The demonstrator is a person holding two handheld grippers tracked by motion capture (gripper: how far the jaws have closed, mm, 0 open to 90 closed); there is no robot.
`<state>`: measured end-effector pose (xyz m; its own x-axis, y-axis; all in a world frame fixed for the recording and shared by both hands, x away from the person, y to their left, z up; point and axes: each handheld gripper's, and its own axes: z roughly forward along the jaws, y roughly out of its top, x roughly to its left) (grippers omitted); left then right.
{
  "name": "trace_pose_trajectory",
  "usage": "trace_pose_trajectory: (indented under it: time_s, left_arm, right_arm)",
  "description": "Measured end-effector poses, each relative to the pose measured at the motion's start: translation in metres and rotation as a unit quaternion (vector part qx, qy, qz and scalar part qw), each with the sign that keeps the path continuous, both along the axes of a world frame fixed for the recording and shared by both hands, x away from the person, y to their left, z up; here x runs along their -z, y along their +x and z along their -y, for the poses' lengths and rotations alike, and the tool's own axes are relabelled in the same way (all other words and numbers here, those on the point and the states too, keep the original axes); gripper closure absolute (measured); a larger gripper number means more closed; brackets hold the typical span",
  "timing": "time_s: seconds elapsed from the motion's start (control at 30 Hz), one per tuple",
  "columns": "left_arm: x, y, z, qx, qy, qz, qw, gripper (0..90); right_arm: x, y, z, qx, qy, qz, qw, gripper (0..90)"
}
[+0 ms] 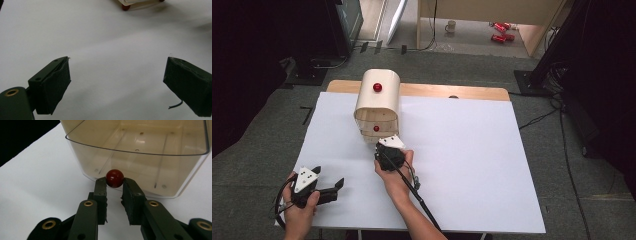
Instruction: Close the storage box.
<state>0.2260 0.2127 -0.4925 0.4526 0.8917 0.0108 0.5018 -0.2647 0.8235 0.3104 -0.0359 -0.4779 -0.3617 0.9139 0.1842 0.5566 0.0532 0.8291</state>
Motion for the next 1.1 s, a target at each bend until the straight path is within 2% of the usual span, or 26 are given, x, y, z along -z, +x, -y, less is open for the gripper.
trace_pose_trajectory:
  time_s: [0.47,0.77,0.93,1.1]
  left_arm:
    - [0.000,0.001,0.001,0.003,0.007,-0.006,1.0000,7.0]
    - [0.001,0.002,0.002,0.004,0.011,-0.009,0.9999,7.0]
    - [0.001,0.002,0.002,0.005,0.013,-0.009,0.9999,7.0]
    - [0.001,0.002,0.003,0.004,0.013,-0.011,0.9998,7.0]
  right_arm:
    - [0.000,0.002,-0.001,0.000,-0.001,-0.002,1.0000,73.8]
    - [-0.005,-0.006,0.007,-0.032,0.003,-0.009,0.9994,52.5]
    - [-0.010,-0.017,0.012,-0.051,-0.004,-0.013,0.9986,38.8]
    - [-0.019,-0.028,0.023,-0.057,-0.018,-0.005,0.9982,26.8]
